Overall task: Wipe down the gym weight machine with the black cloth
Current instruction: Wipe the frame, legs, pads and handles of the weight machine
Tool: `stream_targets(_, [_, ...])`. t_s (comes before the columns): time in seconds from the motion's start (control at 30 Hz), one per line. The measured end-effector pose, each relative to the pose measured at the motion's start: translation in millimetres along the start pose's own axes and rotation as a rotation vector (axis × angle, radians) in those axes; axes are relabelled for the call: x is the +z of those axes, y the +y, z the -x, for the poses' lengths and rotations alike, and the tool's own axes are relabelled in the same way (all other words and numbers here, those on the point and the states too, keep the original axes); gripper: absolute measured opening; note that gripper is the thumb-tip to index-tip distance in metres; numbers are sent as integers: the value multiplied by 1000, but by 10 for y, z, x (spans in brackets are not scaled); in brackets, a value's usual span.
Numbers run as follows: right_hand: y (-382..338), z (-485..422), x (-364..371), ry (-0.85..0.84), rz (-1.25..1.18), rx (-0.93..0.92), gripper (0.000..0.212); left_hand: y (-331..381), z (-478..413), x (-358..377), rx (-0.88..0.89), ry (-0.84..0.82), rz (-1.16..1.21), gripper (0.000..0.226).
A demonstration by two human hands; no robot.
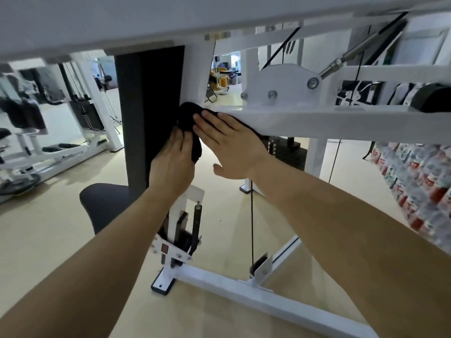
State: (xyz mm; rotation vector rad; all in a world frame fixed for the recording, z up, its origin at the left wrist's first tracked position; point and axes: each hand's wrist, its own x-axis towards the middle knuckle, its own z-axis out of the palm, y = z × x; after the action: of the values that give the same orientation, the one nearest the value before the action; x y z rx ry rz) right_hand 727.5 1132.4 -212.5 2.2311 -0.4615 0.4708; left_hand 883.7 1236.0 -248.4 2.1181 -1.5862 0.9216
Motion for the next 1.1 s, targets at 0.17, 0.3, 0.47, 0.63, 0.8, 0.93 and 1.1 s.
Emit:
stream_targets(0.17, [-41, 37, 55, -6, 39, -27, 81, -16, 89, 27, -46, 23, 115, 50])
stream_targets(0.3, [26, 128, 75, 42, 34, -29, 76, 58, 122, -1, -58, 112, 229, 48])
stream_targets(0.47, [190, -7, -65, 123, 64, 82, 78, 217, -164, -209, -37, 213, 305, 60])
stream_targets(0.63, [652, -364, -341, 191, 136, 246, 74, 298, -764, -507, 56, 254, 332, 64])
stream_targets(0.8, [968, -456, -595, 415, 1, 232, 54, 401, -1117, -701, 6, 278, 429, 75])
stream_targets(0.93, [1016, -450, -665, 362, -57, 112, 68, 356, -980, -526, -24, 280, 463, 70])
stream_targets(1.1, [479, -470, -389, 196, -111, -8, 77, 197, -389, 105, -32, 302, 371, 62])
